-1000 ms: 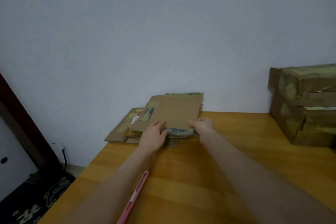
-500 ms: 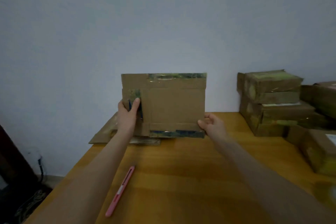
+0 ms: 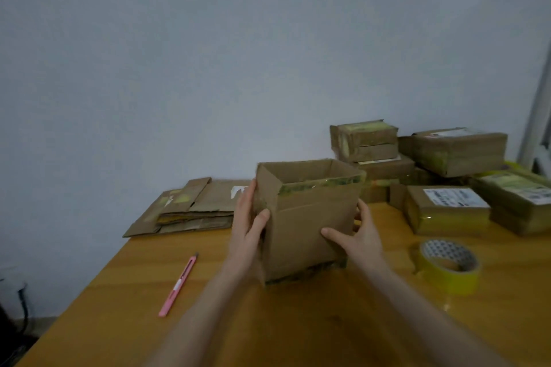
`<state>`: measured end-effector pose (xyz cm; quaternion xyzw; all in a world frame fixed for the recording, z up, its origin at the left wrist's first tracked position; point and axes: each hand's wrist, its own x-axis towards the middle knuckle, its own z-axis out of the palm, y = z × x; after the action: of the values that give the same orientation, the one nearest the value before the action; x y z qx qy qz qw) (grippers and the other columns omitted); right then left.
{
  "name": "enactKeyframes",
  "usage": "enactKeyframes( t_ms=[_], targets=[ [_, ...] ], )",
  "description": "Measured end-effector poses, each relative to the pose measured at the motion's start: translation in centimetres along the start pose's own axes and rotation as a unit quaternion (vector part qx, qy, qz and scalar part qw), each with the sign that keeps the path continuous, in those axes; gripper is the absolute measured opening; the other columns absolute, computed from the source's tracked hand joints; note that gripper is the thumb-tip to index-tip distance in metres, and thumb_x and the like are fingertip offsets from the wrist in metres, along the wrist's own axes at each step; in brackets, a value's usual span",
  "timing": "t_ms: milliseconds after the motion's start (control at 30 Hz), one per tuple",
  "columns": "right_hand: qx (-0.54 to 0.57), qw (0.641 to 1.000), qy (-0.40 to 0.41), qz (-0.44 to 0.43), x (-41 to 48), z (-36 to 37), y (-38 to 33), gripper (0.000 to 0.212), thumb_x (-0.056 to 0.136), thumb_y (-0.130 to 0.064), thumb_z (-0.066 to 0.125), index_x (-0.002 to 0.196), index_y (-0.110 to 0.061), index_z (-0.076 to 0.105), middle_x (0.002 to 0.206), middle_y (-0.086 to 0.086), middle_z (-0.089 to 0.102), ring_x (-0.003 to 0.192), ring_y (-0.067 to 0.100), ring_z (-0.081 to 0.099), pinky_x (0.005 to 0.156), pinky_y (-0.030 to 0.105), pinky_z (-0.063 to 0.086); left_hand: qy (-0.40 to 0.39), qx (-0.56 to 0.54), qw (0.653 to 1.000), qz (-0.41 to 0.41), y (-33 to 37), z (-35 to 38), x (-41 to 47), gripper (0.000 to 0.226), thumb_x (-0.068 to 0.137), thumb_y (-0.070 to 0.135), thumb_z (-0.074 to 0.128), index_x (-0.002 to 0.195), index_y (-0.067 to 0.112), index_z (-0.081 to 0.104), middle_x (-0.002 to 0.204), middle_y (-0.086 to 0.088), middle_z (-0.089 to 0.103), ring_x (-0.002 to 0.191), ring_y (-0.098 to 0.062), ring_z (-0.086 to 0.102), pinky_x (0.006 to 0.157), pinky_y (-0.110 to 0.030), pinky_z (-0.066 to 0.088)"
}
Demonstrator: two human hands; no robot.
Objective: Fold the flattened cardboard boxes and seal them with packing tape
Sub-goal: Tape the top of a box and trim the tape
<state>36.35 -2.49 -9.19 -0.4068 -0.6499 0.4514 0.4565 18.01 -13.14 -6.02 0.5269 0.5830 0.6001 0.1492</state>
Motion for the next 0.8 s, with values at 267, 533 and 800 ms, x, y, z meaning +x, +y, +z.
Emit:
enactKeyframes(
  t_ms=[267, 533, 800],
  targets=[
    [-0.020, 0.992, -0.076, -0.101, 1.0, -2.1, -1.6, 0.104, 0.060, -0.046, 0.079, 0.141, -0.050, 0.013, 0.138, -0.006, 0.026, 0.119, 0.016, 0.039, 0.094, 0.035, 0.046, 0.030, 0.049, 0.996, 0.071, 0.4, -1.5, -2.5, 0.077, 0.065, 0.092, 0.036, 0.136, 0.060, 0.031, 0.154, 0.022, 0.006, 0.131, 0.024, 0.009, 0.097, -0.008, 0.021],
    [-0.056, 0.968, -0.225, -0.095, 4.1, -2.4, -3.4, 0.057, 0.066, -0.046, 0.074, 0.118, -0.027, 0.062, 0.140, -0.014, 0.029, 0.133, 0.013, 0.030, 0.082, 0.008, 0.038, 0.019, 0.128, 0.991, 0.037, 1.2, -0.2, -3.5, 0.069, 0.059, 0.080, 0.054, 0.120, 0.050, 0.056, 0.157, 0.020, 0.001, 0.137, 0.013, 0.011, 0.110, -0.038, 0.027],
    [-0.036, 0.971, -0.223, -0.071, 3.8, -1.9, -3.9, 0.027, 0.072, -0.046, 0.061, 0.091, -0.030, 0.070, 0.157, -0.010, 0.018, 0.142, 0.015, 0.020, 0.113, 0.045, 0.025, 0.033, 0.053, 0.997, -0.051, -0.1, -3.3, 1.4, 0.042, 0.082, 0.028, 0.069, 0.121, 0.020, 0.054, 0.137, 0.022, 0.039, 0.132, -0.006, 0.036, 0.091, -0.013, 0.037]
  ],
)
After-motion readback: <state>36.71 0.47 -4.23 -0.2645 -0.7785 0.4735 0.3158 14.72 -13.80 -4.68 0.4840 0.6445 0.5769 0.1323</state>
